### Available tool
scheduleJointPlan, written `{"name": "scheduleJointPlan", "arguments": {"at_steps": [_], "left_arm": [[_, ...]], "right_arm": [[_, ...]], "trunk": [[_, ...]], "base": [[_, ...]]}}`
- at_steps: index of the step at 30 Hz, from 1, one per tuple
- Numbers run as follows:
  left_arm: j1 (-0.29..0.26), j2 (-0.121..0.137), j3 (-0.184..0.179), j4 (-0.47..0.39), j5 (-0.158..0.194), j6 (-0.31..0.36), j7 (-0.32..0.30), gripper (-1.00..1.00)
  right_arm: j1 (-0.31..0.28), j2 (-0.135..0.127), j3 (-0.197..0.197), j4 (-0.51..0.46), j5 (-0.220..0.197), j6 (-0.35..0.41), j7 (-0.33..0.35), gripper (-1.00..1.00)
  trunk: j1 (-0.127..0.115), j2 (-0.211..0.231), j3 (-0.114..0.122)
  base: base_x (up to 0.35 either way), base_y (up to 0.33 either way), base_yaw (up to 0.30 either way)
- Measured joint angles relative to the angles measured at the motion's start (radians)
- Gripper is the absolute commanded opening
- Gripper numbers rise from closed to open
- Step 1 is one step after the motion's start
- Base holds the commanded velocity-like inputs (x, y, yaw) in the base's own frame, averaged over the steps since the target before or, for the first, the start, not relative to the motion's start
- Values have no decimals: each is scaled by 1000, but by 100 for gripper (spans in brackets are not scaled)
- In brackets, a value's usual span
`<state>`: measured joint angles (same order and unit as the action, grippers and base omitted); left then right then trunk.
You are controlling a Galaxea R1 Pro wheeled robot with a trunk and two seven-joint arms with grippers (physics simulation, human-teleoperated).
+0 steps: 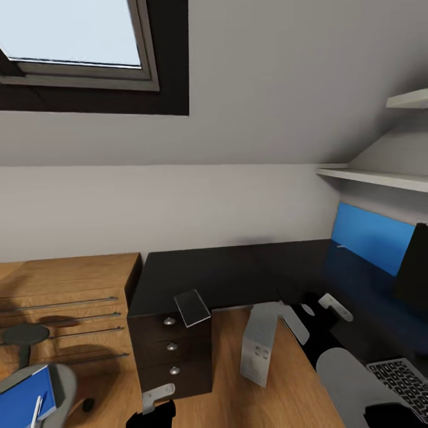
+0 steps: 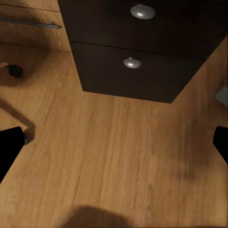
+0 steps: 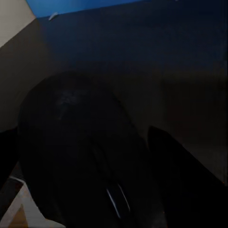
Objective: In the bedroom, organize the workspace by keeping the computer under the desk, ensuring the monitor is on the desk, placing the keyboard on the desk next to the monitor, placing the mouse on the desk next to the keyboard, moving the folder from the swivel chair onto the desk next to the mouse, stacking the notebook on top of the folder with the pen on top of the notebook, and positioning the swivel chair next to the desk.
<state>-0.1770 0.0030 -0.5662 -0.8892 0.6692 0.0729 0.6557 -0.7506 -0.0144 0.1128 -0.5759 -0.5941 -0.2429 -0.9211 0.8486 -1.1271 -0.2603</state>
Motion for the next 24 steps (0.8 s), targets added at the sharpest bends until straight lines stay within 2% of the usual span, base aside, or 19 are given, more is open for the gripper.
{"name": "scheduleJointPlan", "arguments": {"at_steps": [1,3,8,12,21,24], "left_arm": [[0,0,0,0,0,0,0,100],[0,0,0,0,0,0,0,100],[0,-5,-2,0,1,1,0,100],[0,-14,-2,0,-1,1,0,100],[0,-16,-2,-1,-1,0,0,100],[0,-16,-1,-1,-1,-20,0,100]], "right_arm": [[0,-14,-2,3,0,-3,1,-100],[0,-24,-3,4,0,-6,3,-100],[0,-35,-1,4,-2,-8,10,-100],[0,-33,2,6,-2,-8,12,-100],[0,-30,6,9,-4,-8,39,-100],[0,-29,8,9,-3,-6,39,-100]], "trunk": [[0,0,1],[0,0,2],[0,0,6],[0,0,8],[0,0,9],[0,0,8]], "base": [[0,0,-249],[0,0,-252],[0,0,-258],[0,0,-261],[0,0,-294],[0,0,-221]]}}
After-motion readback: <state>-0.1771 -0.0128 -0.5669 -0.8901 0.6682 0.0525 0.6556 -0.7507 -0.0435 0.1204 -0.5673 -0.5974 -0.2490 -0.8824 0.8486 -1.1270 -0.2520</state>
